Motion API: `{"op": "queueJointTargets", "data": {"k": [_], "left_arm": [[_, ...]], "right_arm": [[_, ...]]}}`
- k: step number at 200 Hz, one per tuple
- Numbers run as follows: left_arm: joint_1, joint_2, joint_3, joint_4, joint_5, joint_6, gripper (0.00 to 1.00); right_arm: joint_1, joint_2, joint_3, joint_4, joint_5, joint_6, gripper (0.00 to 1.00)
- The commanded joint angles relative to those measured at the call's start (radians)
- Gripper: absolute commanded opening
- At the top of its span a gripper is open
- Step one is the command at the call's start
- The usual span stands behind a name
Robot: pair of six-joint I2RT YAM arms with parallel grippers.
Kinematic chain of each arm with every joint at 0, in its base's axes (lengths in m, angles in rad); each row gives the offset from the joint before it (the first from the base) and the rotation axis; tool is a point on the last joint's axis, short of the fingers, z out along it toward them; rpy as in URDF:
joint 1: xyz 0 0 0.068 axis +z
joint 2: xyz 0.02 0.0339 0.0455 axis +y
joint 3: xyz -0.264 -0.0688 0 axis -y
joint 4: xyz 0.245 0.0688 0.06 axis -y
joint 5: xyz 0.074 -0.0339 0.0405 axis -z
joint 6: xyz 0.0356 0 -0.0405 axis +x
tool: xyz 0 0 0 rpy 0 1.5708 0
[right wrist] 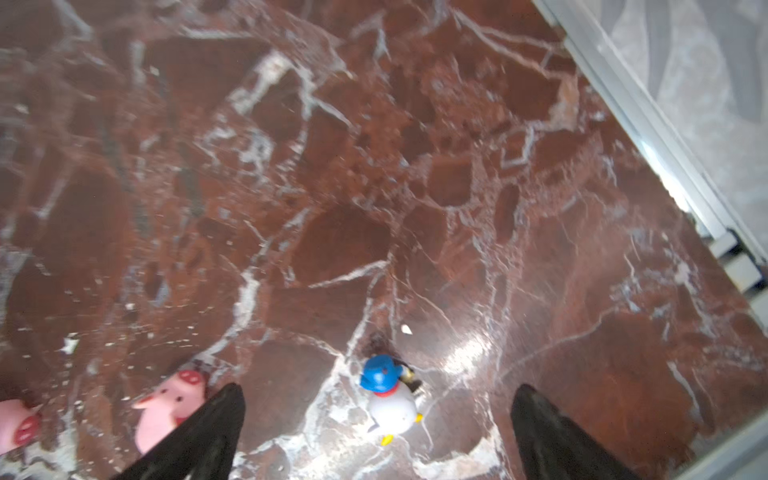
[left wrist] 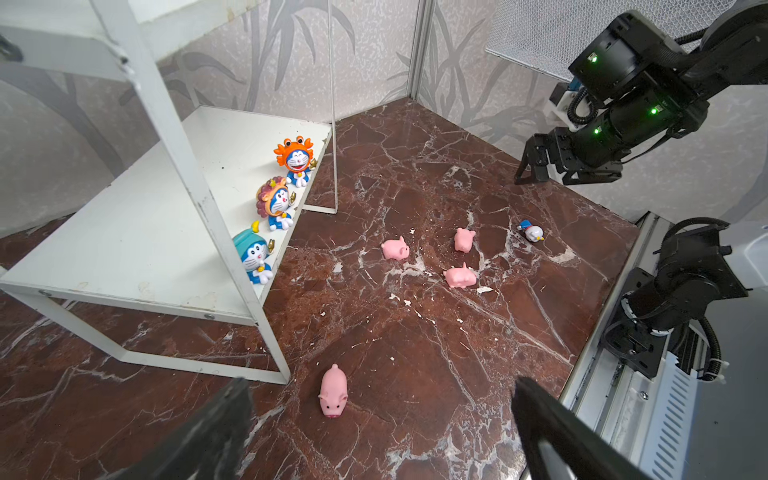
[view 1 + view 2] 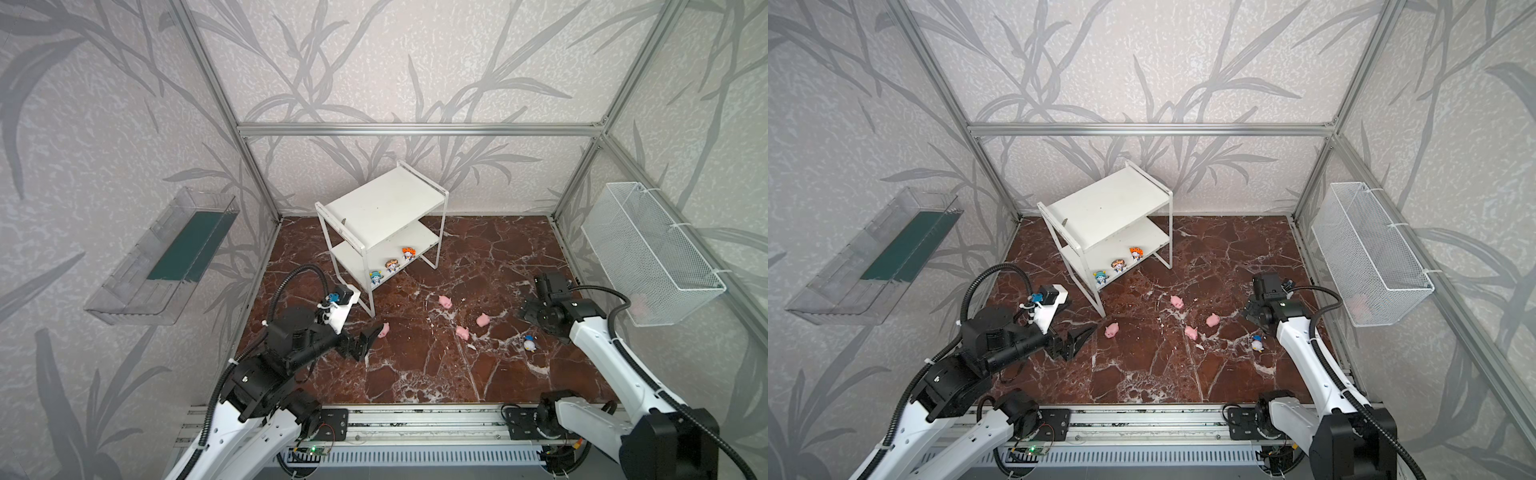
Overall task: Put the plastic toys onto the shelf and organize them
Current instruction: 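Withdraw the open right gripper away from the shelf toward the robot, then lower the right gripper over the white-and-blue figurine among the pink pigs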
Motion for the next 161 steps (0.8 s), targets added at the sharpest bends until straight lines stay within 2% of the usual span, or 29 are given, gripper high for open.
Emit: {"op": "queueJointTargets", "data": {"k": [1, 47, 90, 102, 122, 161], "left_arm": [[0.002, -0.008, -0.011, 0.007, -0.007, -0.001, 0.99], [0.005, 0.005, -0.01, 0.008, -0.001, 0.0, 0.99], [0.008, 0.021, -0.007, 0.01, 0.004, 0.003, 0.99], [0.007, 0.024, -0.006, 0.008, 0.005, 0.002, 0.99], [0.008, 0.026, -0.007, 0.008, 0.003, 0.004, 0.99], [0.014, 0.04, -0.003, 0.01, 0.013, 0.003, 0.99]], "right_arm": [[-0.01, 0.008, -0.032, -0.033, -0.073, 0.027, 1.0], [-0.01, 0.102, -0.098, 0.088, -0.191, 0.001, 0.97], [-0.005, 0.174, -0.144, 0.278, -0.432, -0.104, 0.94], [0.013, 0.175, -0.159, 0.32, -0.466, -0.11, 0.93], [0.102, 0.19, -0.148, 0.34, -0.477, -0.119, 0.92], [0.386, 0.274, -0.063, 0.371, -0.464, -0.115, 0.9]]}}
